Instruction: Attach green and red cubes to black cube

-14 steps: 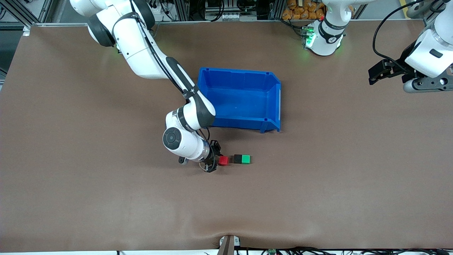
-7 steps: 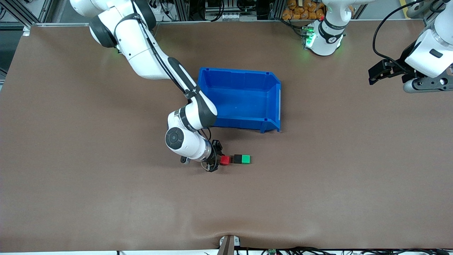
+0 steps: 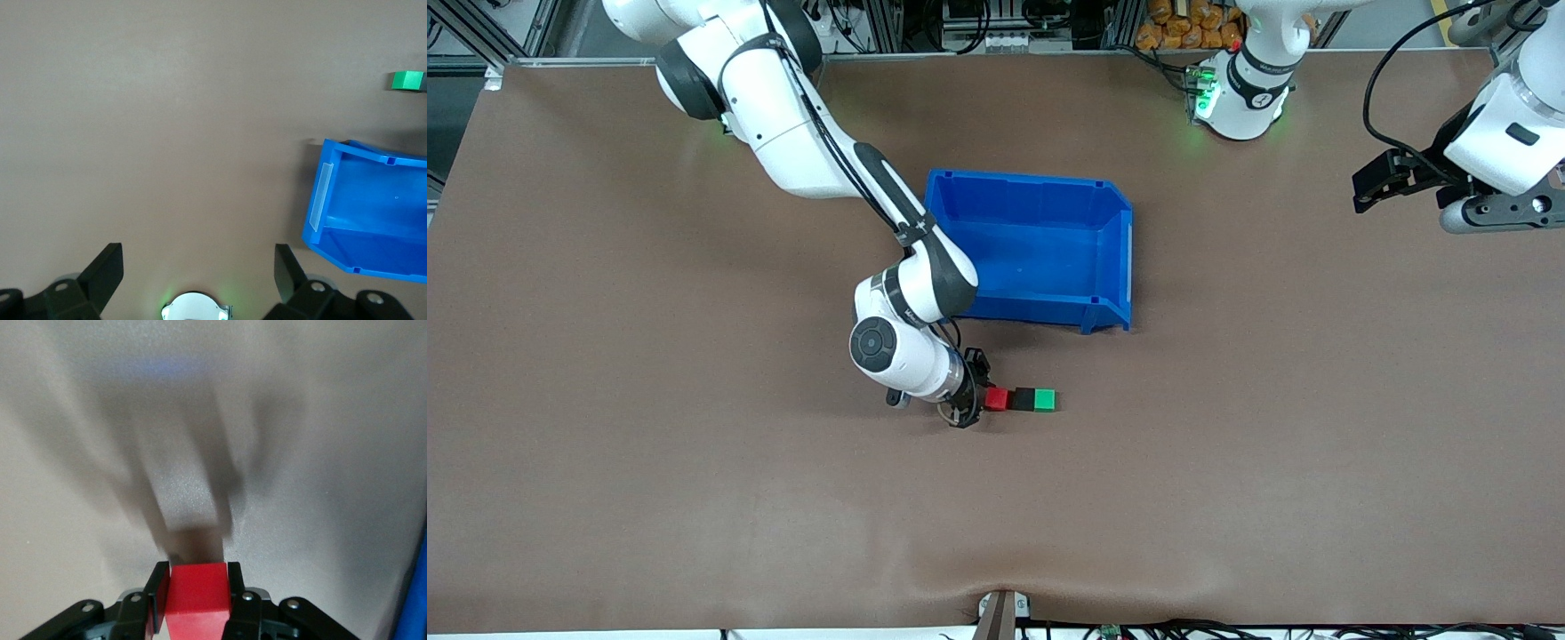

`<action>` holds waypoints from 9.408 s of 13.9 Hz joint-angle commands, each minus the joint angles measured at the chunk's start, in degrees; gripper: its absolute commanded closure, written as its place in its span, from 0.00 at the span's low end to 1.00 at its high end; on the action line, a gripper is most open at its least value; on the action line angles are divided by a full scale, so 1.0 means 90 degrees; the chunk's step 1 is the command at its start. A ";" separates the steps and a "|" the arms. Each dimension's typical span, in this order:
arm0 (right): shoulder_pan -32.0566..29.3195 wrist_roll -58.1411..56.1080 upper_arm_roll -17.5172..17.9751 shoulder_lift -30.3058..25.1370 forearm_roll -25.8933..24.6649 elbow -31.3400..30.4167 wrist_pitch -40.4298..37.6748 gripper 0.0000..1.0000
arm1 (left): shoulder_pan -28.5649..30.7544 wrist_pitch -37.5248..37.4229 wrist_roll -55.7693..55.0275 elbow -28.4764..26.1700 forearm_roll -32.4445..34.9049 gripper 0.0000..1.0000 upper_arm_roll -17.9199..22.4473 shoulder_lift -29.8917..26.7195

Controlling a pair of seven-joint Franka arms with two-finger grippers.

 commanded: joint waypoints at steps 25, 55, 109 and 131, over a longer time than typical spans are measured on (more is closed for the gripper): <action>0.0183 -0.0072 -0.0080 0.0261 0.0010 0.0294 0.0092 0.43 | 0.0011 0.0001 0.0151 0.0029 -0.0008 0.00 -0.0015 0.0021; -0.0237 -0.0111 -0.0089 -0.0120 -0.0537 0.0275 -0.0797 0.00 | 0.0041 0.0098 0.0248 0.0029 -0.0008 0.00 0.0015 0.0030; -0.1849 -0.3878 0.0673 -0.1243 -0.1748 0.0099 -0.3335 0.00 | 0.0255 -0.0019 0.0482 0.0028 -0.0194 0.00 -0.0044 0.0030; -0.3460 -0.5773 0.1708 -0.2190 -0.2880 0.0050 -0.5025 0.00 | 0.0226 -0.0380 0.0483 0.0009 -0.0203 0.00 -0.0161 -0.0057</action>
